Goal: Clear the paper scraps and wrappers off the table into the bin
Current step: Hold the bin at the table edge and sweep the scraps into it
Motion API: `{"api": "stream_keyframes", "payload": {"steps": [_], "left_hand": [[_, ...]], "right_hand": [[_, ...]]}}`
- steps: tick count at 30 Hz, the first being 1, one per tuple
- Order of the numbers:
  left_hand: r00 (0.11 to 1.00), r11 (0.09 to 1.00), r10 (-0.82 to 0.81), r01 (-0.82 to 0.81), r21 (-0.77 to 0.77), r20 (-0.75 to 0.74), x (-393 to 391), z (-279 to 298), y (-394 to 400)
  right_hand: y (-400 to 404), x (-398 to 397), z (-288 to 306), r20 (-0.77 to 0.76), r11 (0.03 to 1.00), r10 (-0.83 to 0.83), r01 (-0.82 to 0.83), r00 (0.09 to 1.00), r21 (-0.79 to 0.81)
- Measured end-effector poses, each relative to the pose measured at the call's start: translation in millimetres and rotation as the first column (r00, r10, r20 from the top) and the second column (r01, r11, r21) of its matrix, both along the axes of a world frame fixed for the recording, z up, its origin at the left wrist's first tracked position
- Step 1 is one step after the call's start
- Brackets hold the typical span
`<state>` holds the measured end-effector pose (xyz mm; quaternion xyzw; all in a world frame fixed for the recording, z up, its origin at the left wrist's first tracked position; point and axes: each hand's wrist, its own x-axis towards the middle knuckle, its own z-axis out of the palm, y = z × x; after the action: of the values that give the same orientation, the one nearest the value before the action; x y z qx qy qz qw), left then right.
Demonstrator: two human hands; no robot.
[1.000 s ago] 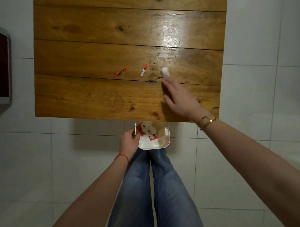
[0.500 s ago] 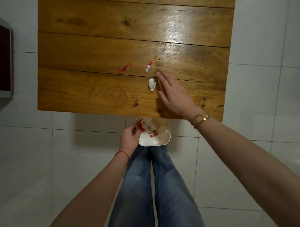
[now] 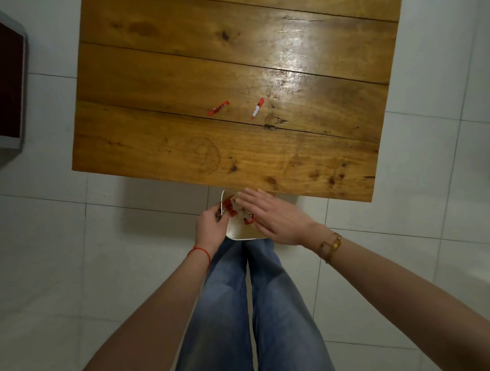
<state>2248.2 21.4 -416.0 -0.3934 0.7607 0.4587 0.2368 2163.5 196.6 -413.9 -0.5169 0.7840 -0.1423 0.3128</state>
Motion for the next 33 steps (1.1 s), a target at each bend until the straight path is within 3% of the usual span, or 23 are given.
{"api": "stream_keyframes", "payload": {"steps": [2, 4, 7, 11, 15, 19, 23, 27, 29, 33], "left_hand": [[1.0, 1.0, 0.007, -0.007, 0.017, 0.0, 1.0, -0.4, -4.4], [1.0, 0.999, 0.021, -0.021, 0.027, -0.001, 2.6, -2.5, -9.0], [1.0, 1.0, 0.016, -0.016, 0.009, 0.005, 3.8, -1.1, -15.9], [1.0, 0.999, 0.026, -0.026, 0.023, 0.0, 5.6, 0.1, -23.8], [1.0, 0.999, 0.027, -0.027, 0.03, -0.005, 8.8, -0.9, -31.5], [1.0, 0.999, 0.022, -0.022, 0.029, -0.004, 8.7, 1.2, -35.6], [1.0, 0.999, 0.018, -0.018, 0.031, 0.0, 8.8, 1.0, -38.5], [1.0, 1.0, 0.017, -0.016, 0.02, -0.012, 8.5, 2.5, -40.2], [1.0, 1.0, 0.016, -0.016, 0.017, -0.021, 9.0, 2.0, -41.9], [1.0, 1.0, -0.004, 0.004, 0.008, -0.013, 10.6, 1.7, -46.1]], "right_hand": [[-5.7, -5.9, 1.7, -0.017, 0.999, -0.03, 0.03, 0.999, -0.013], [-17.1, -26.1, 4.9, -0.047, 0.983, -0.184, 0.183, 0.982, -0.025], [-36.5, -69.7, 7.7, -0.123, 0.914, -0.405, 0.405, 0.906, -0.031], [-56.7, -114.0, 7.5, -0.171, 0.848, -0.52, 0.529, 0.837, 0.009], [-67.2, -122.7, 2.4, -0.194, 0.872, -0.459, 0.482, 0.867, 0.089], [-60.6, -83.7, 0.3, -0.209, 0.947, -0.282, 0.307, 0.936, 0.097], [-43.9, -24.3, -0.1, -0.102, 0.994, -0.045, 0.054, 0.994, 0.096], [-30.8, 14.1, 2.8, -0.003, 0.992, 0.125, -0.124, 0.992, 0.023], [-33.4, 11.5, 6.1, -0.021, 0.997, 0.069, -0.069, 0.997, -0.015], [-66.4, -36.8, 14.8, -0.159, 0.968, -0.249, 0.241, 0.955, -0.066]]}}
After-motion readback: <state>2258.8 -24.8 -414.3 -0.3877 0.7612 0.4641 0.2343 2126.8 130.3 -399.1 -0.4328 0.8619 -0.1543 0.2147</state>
